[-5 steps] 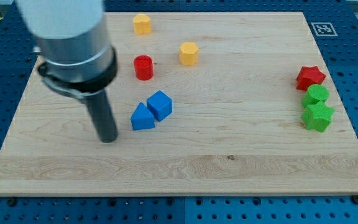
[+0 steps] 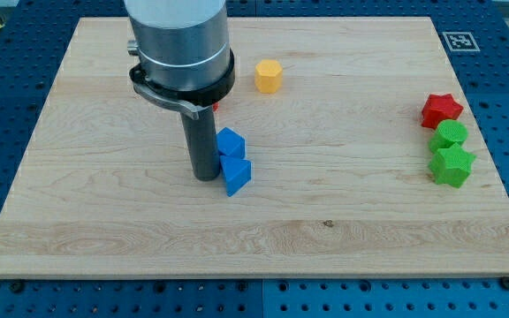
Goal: Drag the blue triangle to the bottom right side of the board
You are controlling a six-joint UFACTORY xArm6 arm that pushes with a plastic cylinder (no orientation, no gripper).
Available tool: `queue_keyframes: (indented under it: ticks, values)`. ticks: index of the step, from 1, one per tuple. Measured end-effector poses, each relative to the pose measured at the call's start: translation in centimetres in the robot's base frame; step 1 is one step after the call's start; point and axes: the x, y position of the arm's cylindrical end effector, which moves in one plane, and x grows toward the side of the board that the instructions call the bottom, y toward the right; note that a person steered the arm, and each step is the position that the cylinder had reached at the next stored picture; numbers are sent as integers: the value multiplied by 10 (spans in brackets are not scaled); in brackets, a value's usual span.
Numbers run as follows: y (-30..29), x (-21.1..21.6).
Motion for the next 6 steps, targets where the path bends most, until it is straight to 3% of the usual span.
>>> queue_keyframes:
  ticks: [5, 6]
  values:
    - [82, 13]
    - [82, 55]
